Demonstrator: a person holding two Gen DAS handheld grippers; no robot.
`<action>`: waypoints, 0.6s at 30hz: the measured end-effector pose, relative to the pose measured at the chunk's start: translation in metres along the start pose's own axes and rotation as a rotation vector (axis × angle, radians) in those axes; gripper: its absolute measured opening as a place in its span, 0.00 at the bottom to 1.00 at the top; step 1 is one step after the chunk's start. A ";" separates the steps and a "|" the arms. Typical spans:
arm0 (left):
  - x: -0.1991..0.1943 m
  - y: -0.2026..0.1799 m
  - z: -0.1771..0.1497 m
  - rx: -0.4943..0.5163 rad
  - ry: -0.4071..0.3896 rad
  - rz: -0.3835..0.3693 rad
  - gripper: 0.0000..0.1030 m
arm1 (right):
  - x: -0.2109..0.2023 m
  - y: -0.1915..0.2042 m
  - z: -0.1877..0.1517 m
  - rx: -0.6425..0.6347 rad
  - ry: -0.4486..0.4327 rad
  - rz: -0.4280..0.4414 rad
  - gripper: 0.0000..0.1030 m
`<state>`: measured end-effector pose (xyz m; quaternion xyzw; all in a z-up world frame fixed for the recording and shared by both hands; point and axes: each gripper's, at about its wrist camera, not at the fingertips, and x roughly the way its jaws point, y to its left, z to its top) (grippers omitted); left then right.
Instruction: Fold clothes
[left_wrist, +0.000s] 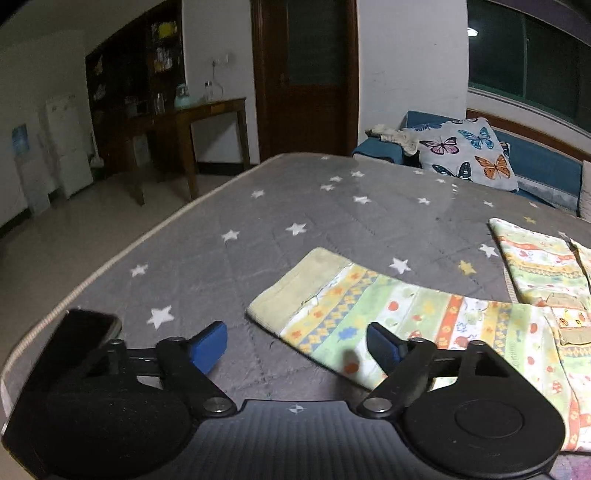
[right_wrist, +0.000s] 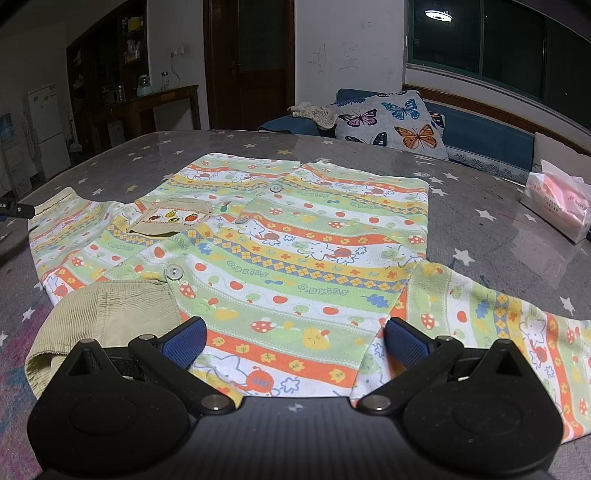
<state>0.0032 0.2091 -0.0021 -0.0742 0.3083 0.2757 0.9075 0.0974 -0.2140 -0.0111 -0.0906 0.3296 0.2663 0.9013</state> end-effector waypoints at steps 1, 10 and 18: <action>0.002 0.002 0.000 -0.002 0.004 -0.007 0.75 | 0.000 0.000 0.000 0.000 0.000 0.000 1.00; 0.019 0.006 -0.001 -0.035 0.026 -0.029 0.59 | 0.000 0.000 0.000 0.000 0.000 0.000 1.00; 0.021 -0.001 0.008 -0.035 0.015 -0.084 0.24 | 0.000 0.000 0.000 -0.001 0.000 0.000 1.00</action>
